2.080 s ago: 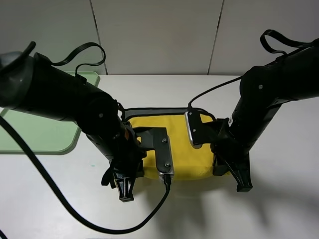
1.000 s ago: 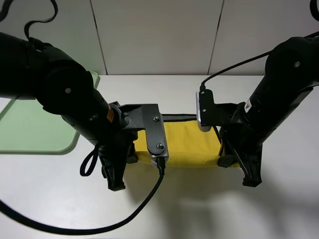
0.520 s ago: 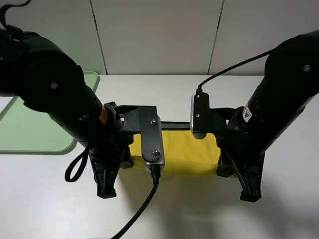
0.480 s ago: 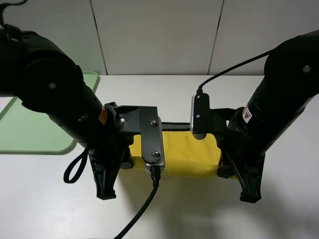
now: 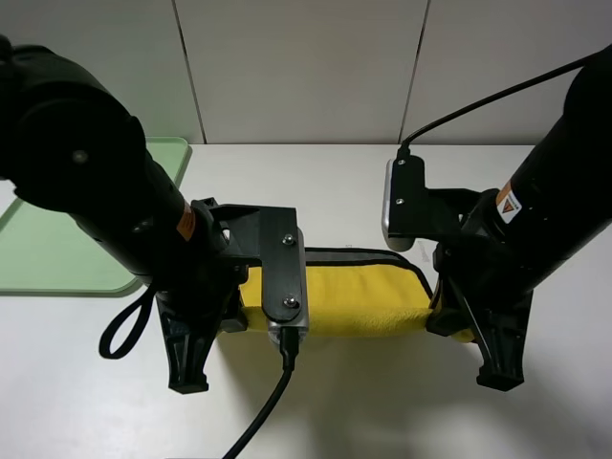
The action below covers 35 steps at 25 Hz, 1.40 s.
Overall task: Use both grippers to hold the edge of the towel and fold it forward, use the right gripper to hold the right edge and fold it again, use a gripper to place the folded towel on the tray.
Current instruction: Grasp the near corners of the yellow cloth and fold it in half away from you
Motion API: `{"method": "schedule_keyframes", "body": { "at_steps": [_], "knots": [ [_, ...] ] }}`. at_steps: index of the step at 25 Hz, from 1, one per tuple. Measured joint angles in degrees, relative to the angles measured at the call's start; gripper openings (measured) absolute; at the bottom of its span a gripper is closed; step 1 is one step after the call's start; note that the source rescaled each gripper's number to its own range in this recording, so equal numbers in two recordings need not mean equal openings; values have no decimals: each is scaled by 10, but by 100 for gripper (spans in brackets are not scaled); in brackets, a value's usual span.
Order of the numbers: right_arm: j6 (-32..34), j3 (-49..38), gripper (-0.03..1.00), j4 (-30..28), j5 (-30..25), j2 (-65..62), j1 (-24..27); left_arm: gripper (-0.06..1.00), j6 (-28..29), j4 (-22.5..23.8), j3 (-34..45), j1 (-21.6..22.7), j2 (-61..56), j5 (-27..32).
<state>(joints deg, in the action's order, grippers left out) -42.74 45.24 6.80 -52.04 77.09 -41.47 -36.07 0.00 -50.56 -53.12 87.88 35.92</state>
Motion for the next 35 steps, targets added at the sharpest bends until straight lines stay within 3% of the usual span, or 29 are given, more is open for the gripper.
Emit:
{"method": "schedule_keyframes", "body": {
  "at_steps": [5, 12, 21, 35],
  "knots": [
    [5, 0, 0, 2, -4, -17, 0, 0, 0, 10, 0, 0, -9, 1],
    [21, 0, 0, 4, 11, -17, 0, 0, 18, 68, 0, 0, -10, -18],
    [24, 0, 0, -60, 78, -15, 0, 0, 82, 157, 0, 2, 16, -69],
    [52, 0, 0, -139, 188, 93, 0, 0, 115, 174, 0, 91, 78, -177]
  ]
}}
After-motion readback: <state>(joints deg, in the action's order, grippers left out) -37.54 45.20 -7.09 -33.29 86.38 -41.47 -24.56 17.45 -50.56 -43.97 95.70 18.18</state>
